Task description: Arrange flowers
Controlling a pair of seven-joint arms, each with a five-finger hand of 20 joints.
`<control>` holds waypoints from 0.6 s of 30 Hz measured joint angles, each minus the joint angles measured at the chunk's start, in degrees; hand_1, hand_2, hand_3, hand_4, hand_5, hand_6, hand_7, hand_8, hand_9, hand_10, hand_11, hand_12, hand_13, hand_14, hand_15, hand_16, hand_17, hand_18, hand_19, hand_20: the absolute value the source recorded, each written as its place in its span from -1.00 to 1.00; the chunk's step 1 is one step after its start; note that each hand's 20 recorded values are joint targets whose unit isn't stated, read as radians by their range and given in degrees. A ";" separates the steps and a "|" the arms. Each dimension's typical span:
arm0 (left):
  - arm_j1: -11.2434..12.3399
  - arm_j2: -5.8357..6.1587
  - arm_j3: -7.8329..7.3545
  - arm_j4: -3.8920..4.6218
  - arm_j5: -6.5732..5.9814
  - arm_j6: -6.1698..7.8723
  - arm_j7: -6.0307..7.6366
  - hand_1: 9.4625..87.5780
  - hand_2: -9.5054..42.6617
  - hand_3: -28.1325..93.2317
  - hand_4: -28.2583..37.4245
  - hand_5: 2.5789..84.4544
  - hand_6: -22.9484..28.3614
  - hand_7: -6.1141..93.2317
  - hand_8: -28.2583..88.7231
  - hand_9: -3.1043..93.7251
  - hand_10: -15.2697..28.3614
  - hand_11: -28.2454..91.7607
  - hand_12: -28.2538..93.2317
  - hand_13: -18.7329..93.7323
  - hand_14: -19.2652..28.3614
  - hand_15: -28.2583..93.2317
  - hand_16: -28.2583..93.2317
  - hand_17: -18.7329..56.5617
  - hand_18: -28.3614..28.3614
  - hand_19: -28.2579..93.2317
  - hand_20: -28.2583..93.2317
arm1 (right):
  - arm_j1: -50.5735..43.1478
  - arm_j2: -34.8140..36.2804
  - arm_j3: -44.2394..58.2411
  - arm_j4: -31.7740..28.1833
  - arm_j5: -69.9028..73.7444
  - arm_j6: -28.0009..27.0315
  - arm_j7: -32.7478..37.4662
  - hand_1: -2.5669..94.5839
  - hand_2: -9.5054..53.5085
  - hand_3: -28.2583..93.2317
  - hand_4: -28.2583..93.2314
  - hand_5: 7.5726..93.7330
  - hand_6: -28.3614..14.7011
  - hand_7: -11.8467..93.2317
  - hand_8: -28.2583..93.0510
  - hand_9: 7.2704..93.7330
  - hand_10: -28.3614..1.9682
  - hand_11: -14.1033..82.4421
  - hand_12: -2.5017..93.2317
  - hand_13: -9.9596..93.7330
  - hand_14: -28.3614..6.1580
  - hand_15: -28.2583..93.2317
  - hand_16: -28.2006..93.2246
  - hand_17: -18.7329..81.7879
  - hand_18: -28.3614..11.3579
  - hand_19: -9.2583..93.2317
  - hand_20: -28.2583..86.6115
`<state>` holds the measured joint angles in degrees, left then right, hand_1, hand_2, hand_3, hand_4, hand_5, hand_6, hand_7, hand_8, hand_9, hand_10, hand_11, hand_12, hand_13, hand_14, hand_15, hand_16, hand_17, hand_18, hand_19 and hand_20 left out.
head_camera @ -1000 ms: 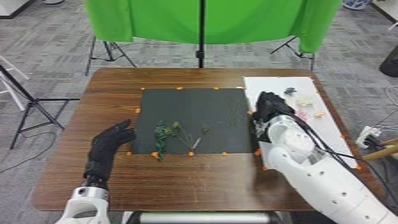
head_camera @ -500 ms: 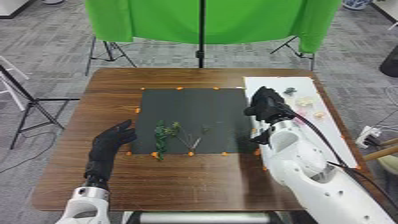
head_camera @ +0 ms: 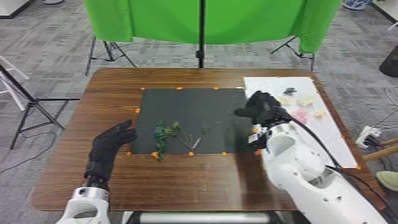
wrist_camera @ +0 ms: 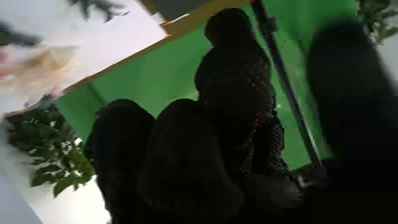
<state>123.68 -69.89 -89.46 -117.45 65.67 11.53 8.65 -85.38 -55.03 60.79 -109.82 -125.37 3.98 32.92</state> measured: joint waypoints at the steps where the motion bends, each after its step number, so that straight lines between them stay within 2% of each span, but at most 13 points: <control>1: 0.01 0.00 0.01 0.00 0.00 -0.02 0.00 -0.62 -0.54 0.57 -0.96 0.06 0.09 -0.64 -0.62 0.00 0.35 -0.16 -0.34 -0.06 0.59 0.05 -0.61 -0.49 0.49 -0.25 -0.23 | -0.41 -0.01 1.19 -0.52 -0.18 -2.01 0.19 -0.53 -0.93 0.51 -0.69 0.61 0.06 -0.46 -0.65 0.90 0.13 0.28 -0.38 0.98 0.44 0.55 0.05 0.79 -0.18 1.00 0.66; 4: 0.04 -0.07 0.02 0.00 0.00 -0.04 -0.01 -0.62 -0.54 0.57 -0.96 0.06 0.09 -0.64 -0.62 0.00 0.35 -0.16 -0.34 -0.06 0.60 0.05 -0.61 -0.49 0.49 -0.25 -0.23 | -0.91 0.14 3.31 -1.10 -1.26 -6.06 1.06 -0.56 -0.91 0.49 -0.70 0.61 0.03 -0.48 -0.64 0.90 0.10 0.28 -0.39 0.98 0.44 0.55 0.05 0.79 -0.18 1.00 0.66; 11: 0.05 -0.07 0.02 -0.02 0.02 -0.09 -0.08 -0.62 -0.54 0.57 -0.96 0.06 0.09 -0.64 -0.62 0.00 0.35 -0.16 -0.34 -0.06 0.60 0.05 -0.61 -0.49 0.49 -0.25 -0.23 | -1.18 0.56 4.99 -0.93 -3.46 -7.01 4.90 -0.62 -0.83 0.46 -0.71 0.67 0.01 -0.48 -0.63 0.92 0.08 0.26 -0.39 0.99 0.43 0.54 0.04 0.80 -0.17 1.00 0.64; 18: 0.06 -0.07 0.02 -0.02 0.04 -0.16 -0.22 -0.62 -0.54 0.57 -0.96 0.06 0.09 -0.64 -0.62 0.00 0.34 -0.16 -0.34 -0.07 0.60 0.05 -0.61 -0.49 0.49 -0.25 -0.23 | -1.89 0.56 8.19 0.20 -3.47 -11.53 6.79 -0.63 -0.79 0.46 -0.71 0.69 0.01 -0.48 -0.62 0.94 0.08 0.24 -0.39 1.00 0.42 0.53 0.04 0.81 -0.16 1.00 0.63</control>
<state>123.74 -69.96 -89.44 -117.48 65.71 11.37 8.43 -87.28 -54.46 68.98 -109.63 -128.84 -7.54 39.71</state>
